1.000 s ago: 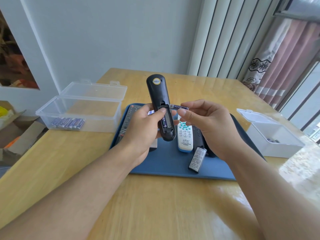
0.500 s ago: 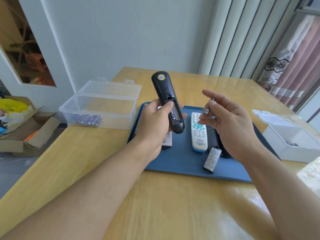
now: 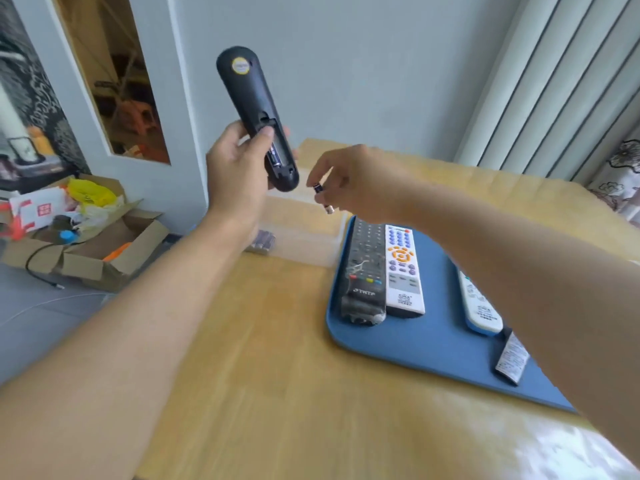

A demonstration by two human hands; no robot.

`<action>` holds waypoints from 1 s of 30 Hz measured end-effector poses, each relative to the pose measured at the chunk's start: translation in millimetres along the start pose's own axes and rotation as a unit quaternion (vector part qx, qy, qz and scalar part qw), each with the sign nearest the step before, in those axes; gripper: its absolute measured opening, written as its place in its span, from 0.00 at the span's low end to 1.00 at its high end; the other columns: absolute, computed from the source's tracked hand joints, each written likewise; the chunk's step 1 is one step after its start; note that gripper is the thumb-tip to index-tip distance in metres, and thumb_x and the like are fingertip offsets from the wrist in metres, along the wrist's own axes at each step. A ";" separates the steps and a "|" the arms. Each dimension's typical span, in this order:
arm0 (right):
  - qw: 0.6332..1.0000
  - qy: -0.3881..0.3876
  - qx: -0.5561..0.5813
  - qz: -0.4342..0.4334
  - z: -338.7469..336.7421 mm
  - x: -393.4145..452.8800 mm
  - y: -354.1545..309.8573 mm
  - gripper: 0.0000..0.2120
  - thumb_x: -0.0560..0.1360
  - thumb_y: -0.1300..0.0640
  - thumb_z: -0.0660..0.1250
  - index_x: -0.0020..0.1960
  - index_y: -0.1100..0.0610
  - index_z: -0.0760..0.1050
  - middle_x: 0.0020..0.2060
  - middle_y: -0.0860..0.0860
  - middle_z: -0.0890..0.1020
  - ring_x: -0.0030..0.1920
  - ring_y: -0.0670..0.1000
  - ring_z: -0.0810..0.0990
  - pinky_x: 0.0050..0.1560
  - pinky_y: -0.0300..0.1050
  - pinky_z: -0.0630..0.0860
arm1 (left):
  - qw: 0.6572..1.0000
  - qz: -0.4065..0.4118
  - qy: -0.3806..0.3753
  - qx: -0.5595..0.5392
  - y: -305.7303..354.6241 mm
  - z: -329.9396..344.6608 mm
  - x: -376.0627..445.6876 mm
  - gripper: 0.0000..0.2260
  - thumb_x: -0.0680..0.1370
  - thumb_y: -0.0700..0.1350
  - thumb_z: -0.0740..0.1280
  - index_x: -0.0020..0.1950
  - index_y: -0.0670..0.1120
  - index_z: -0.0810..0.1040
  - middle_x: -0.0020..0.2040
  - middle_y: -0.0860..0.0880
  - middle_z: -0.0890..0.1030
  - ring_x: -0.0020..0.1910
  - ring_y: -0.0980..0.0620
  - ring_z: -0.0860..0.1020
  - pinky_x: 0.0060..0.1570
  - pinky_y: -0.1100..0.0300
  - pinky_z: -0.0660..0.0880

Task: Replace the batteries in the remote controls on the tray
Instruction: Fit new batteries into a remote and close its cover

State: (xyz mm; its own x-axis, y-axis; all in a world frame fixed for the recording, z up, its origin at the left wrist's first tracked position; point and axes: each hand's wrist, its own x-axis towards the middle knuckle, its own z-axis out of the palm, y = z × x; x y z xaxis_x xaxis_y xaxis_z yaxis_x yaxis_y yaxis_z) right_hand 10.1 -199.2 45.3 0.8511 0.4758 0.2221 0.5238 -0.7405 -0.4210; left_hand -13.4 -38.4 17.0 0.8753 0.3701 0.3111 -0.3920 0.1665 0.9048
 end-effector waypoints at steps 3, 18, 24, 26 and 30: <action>0.993 -0.093 -0.071 0.007 18.7 24.1 -10.7 0.07 0.76 0.59 0.71 0.48 0.46 0.79 0.37 0.45 0.85 0.37 0.40 0.79 0.39 0.35 0.73 | 0.999 -0.025 0.020 -0.010 -3.2 -17.1 10.1 0.06 0.83 0.40 0.62 0.55 0.46 0.78 0.52 0.46 0.86 0.44 0.46 0.87 0.44 0.52 0.82; 0.952 -0.256 -0.168 0.010 46.2 57.3 -14.0 0.17 0.74 0.65 0.66 0.52 0.46 0.85 0.40 0.41 0.87 0.46 0.45 0.85 0.42 0.36 0.78 | 0.983 -0.122 0.102 -0.096 -5.1 -31.5 16.7 0.06 0.83 0.41 0.63 0.49 0.48 0.78 0.48 0.47 0.87 0.37 0.51 0.85 0.45 0.55 0.83; 0.956 -0.246 -0.157 0.006 50.3 60.2 -15.9 0.21 0.72 0.68 0.60 0.52 0.46 0.84 0.41 0.43 0.87 0.44 0.46 0.85 0.40 0.37 0.77 | 0.974 -0.147 0.119 -0.128 -2.1 -32.2 17.5 0.04 0.82 0.42 0.64 0.52 0.46 0.78 0.50 0.45 0.87 0.36 0.51 0.84 0.45 0.55 0.83; 0.970 -0.205 -0.129 0.006 55.5 63.1 -18.7 0.14 0.76 0.61 0.65 0.52 0.46 0.84 0.40 0.45 0.86 0.39 0.47 0.86 0.41 0.38 0.78 | 0.975 -0.148 0.118 -0.121 -2.2 -31.5 16.4 0.04 0.82 0.42 0.64 0.51 0.47 0.78 0.50 0.45 0.87 0.36 0.52 0.84 0.47 0.54 0.83; 0.972 -0.181 -0.149 0.021 72.6 74.0 -22.1 0.12 0.78 0.50 0.66 0.50 0.54 0.85 0.38 0.51 0.85 0.37 0.53 0.82 0.40 0.43 0.78 | 0.974 -0.148 0.126 -0.118 -3.2 -33.1 16.8 0.04 0.82 0.43 0.63 0.51 0.47 0.78 0.50 0.45 0.87 0.36 0.52 0.84 0.47 0.54 0.83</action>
State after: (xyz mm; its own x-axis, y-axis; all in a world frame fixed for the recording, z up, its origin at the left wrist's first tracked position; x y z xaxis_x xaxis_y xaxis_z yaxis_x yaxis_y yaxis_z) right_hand 58.9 -113.2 7.2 0.8321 0.5373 -0.1375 0.5212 -0.8423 -0.1374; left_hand -6.9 -2.4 9.7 0.8742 0.4817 -0.0611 -0.2133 0.4940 0.8429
